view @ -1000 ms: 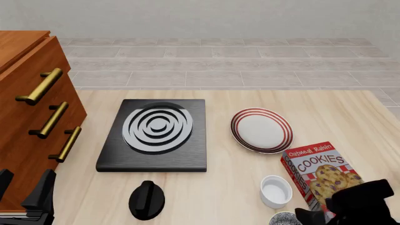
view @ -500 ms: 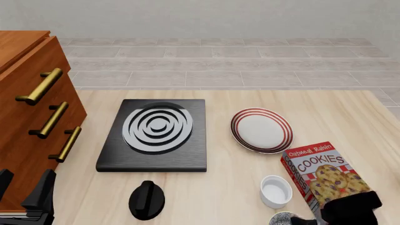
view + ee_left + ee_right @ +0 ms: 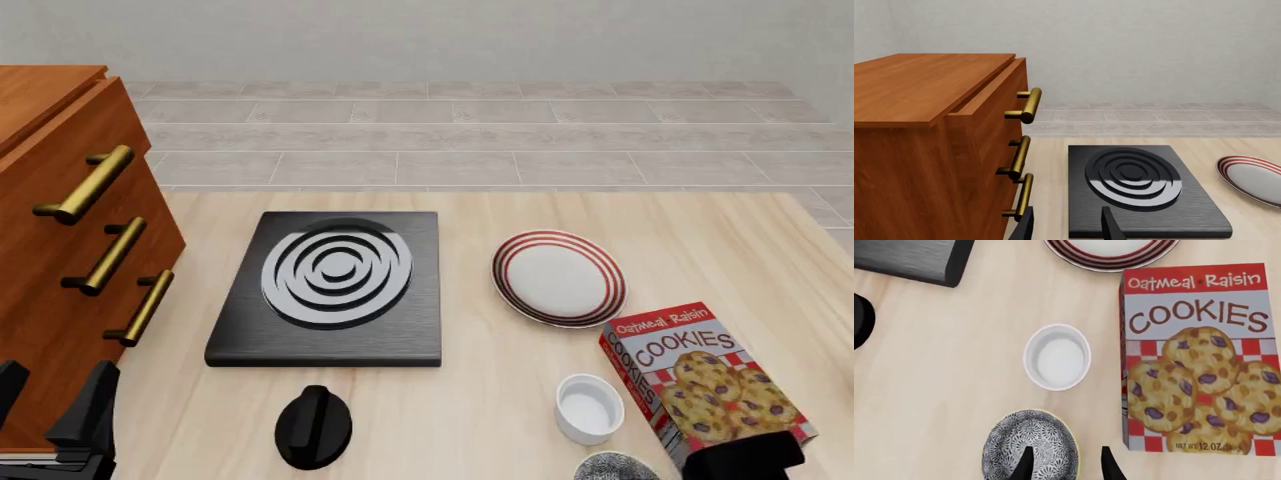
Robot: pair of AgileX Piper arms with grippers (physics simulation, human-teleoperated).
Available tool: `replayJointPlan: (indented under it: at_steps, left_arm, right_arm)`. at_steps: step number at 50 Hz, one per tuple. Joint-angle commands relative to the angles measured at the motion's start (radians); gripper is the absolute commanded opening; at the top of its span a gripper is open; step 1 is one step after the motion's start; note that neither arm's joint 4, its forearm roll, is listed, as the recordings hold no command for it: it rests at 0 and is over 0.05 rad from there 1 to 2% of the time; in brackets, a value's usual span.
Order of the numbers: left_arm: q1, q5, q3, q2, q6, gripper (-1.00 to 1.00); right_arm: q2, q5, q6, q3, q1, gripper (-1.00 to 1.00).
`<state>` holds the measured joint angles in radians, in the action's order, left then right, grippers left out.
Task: Pick the akita bowl next to the ramekin and place it on the plate.
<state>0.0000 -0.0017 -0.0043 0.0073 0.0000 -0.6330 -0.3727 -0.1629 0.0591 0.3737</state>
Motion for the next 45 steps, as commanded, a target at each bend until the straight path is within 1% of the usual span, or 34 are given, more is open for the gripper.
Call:
replayJointPlan:
  at_steps: [1, 5, 8, 17, 32, 36, 38, 39, 40, 43, 45]
  left_arm:
    - [0.0, 0.0, 0.0, 0.0, 0.0, 1.0]
    - [0.0, 0.0, 0.0, 0.0, 0.0, 1.0]
    - [0.0, 0.0, 0.0, 0.0, 0.0, 1.0]
    - [0.0, 0.0, 0.0, 0.0, 0.0, 1.0]
    - [0.0, 0.0, 0.0, 0.0, 0.0, 1.0]
    - [0.0, 0.0, 0.0, 0.0, 0.0, 1.0]
    - [0.0, 0.0, 0.0, 0.0, 0.0, 1.0]
    - [0.0, 0.0, 0.0, 0.0, 0.0, 1.0]
    - [0.0, 0.0, 0.0, 0.0, 0.0, 1.0]
    - [0.0, 0.0, 0.0, 0.0, 0.0, 1.0]
    - [0.0, 0.0, 0.0, 0.0, 0.0, 1.0]
  right_arm:
    - [-0.021, 0.056, -0.011, -0.043, 0.001, 1.0]
    - [-0.053, 0.088, -0.019, -0.057, 0.009, 1.0]
    - [-0.066, 0.091, -0.022, -0.059, 0.011, 1.0]
    - [-0.062, 0.069, -0.02, -0.059, 0.011, 1.0]
    - [-0.023, 0.008, -0.019, -0.059, -0.013, 1.0]
    - [-0.034, 0.017, -0.019, -0.059, -0.015, 1.0]
    - [-0.038, 0.022, -0.03, -0.059, -0.007, 1.0]
    - [-0.027, 0.014, -0.026, -0.059, -0.01, -1.0]
    - [0.005, -0.012, -0.038, -0.059, 0.002, -1.0]
    - [0.001, -0.009, -0.041, -0.059, 0.004, -1.0]
    - [0.013, -0.017, -0.056, -0.059, 0.021, -1.0]
